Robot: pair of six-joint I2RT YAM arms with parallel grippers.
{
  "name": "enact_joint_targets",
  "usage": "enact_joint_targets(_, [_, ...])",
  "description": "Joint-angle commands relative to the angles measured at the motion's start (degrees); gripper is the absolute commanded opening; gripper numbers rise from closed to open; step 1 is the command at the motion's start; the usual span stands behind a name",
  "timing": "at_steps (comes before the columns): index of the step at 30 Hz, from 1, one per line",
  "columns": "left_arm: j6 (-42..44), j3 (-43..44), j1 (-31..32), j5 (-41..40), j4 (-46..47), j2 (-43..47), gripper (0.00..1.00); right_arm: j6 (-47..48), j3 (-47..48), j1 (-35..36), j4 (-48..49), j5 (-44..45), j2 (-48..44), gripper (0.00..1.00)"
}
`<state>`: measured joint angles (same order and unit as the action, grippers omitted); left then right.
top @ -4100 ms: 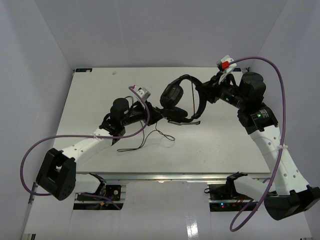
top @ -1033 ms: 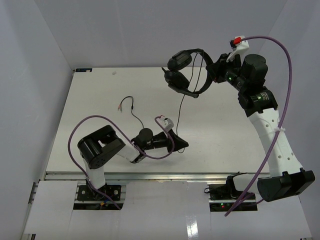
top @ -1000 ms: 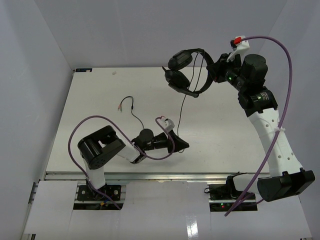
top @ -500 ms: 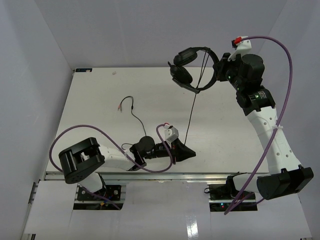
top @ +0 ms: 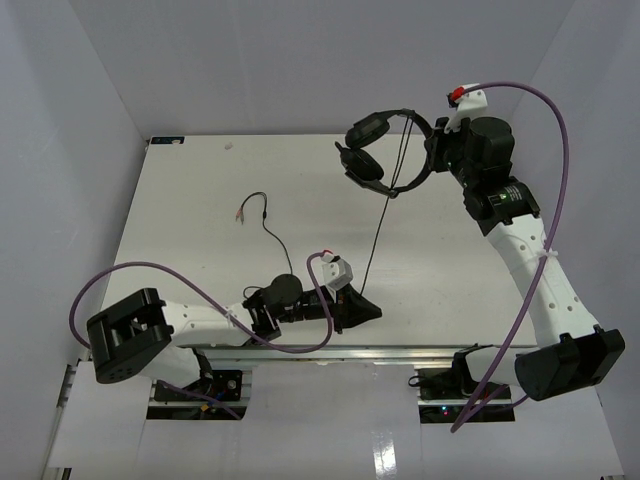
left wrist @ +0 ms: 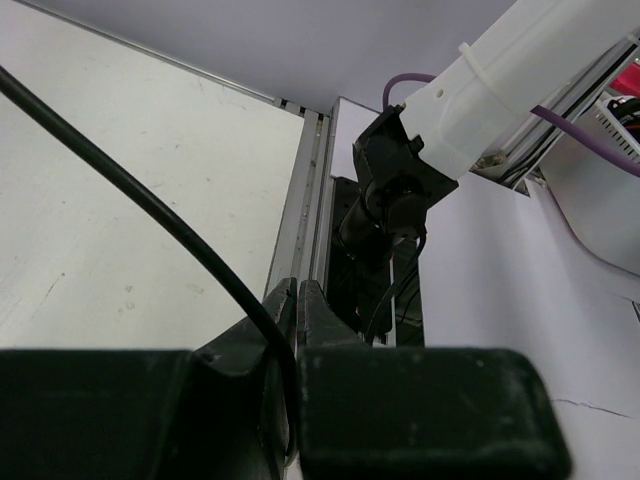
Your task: Wrap the headphones
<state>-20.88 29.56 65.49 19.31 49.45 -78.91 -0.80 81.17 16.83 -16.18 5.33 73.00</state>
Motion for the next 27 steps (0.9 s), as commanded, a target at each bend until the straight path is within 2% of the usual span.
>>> enact_joint_targets(1, [2.1,0.9,1.0,0.9,-7.4,4.5,0.15,2.1,-0.8,0.7,7.6,3.3,-2.7,0.08])
enact_joint_targets(10, [7.9,10.7,2.2,-1.6,-29.7,12.5,0.15,8.2,-6.8,5.2,11.0,9.4,-4.3,0.08])
enact_joint_targets(16, [11.8,17.0,2.2,-2.9,-39.8,15.2,0.17,12.1,-13.0,9.2,14.7,14.3,-5.1,0.08])
enact_joint_targets(27, [13.9,25.3,2.2,0.9,-42.5,6.3,0.18,14.9,-15.0,13.5,15.8,18.2,-3.4,0.08])
